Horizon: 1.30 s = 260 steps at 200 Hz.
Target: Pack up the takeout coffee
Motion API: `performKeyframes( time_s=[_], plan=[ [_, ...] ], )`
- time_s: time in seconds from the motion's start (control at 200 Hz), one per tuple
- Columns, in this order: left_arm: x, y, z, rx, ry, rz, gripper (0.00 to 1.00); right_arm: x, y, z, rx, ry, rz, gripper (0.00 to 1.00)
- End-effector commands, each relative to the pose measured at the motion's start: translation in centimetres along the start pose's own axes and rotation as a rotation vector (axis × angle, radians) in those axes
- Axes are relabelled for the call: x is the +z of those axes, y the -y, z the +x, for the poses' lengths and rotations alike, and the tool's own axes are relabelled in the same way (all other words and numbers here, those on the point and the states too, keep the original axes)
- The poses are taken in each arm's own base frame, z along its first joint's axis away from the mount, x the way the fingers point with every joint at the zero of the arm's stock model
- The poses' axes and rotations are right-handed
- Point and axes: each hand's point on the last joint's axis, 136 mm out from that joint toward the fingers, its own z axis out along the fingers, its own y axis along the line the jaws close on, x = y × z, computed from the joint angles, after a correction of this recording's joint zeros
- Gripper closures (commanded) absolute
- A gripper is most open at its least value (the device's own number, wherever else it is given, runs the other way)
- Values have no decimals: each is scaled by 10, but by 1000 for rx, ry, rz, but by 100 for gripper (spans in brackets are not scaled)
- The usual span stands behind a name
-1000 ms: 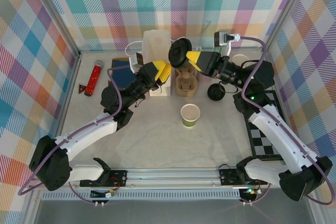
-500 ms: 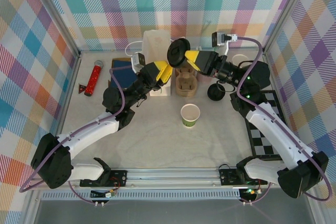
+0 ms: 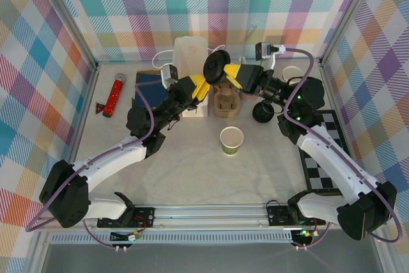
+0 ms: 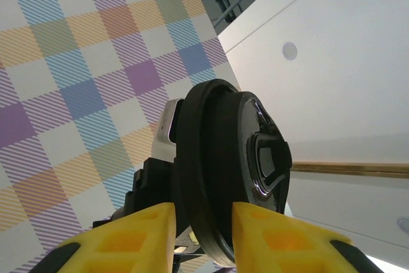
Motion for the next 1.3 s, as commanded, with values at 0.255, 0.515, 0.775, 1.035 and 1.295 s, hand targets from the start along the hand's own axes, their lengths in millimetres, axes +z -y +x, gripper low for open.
performKeyframes(
  time_s=[0.255, 0.515, 0.775, 1.035, 1.295],
  plan=[
    [4, 23, 2, 12, -1, 89, 79, -10, 1, 4, -29, 21, 19, 84],
    [5, 19, 1, 11, 0, 80, 83, -17, 3, 8, -53, 24, 74, 83],
    [5, 12, 1, 21, -2, 48, 86, -22, 15, 12, -48, 20, 162, 77],
    [4, -4, 2, 46, -3, -42, 86, -29, 8, 11, -89, 31, 212, 65],
    [-1, -16, 3, 73, -3, -124, 86, -42, 15, 10, -122, 59, 335, 31]
  ],
)
